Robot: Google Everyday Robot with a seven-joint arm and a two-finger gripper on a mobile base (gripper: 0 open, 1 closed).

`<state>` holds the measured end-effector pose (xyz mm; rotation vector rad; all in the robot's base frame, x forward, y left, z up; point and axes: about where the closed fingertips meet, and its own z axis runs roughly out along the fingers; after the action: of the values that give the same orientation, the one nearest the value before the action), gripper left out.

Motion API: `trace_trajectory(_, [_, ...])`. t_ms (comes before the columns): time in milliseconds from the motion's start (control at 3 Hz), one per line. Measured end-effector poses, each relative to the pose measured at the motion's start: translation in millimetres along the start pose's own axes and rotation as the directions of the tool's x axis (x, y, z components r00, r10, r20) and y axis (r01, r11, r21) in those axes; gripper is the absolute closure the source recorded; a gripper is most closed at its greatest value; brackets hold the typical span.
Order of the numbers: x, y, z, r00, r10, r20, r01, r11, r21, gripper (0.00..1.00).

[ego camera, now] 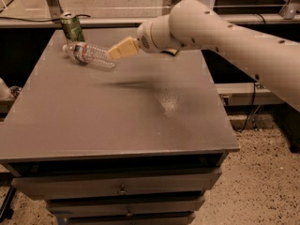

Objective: Move water bottle near green can

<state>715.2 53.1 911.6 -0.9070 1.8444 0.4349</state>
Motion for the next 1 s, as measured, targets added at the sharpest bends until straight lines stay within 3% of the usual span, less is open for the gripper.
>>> trace_trajectory(333, [14, -3, -41, 0.995, 0.077, 0.065, -0.076, 0.9968, -0.026, 0.00])
trace_trajectory(667, [33, -36, -83, 0.989, 0.125, 0.083, -0.128, 0.9912, 0.035, 0.00])
trace_trajectory(1000, [25, -29, -73, 0.996, 0.056, 0.071, -0.057, 0.9983, 0.012, 0.00])
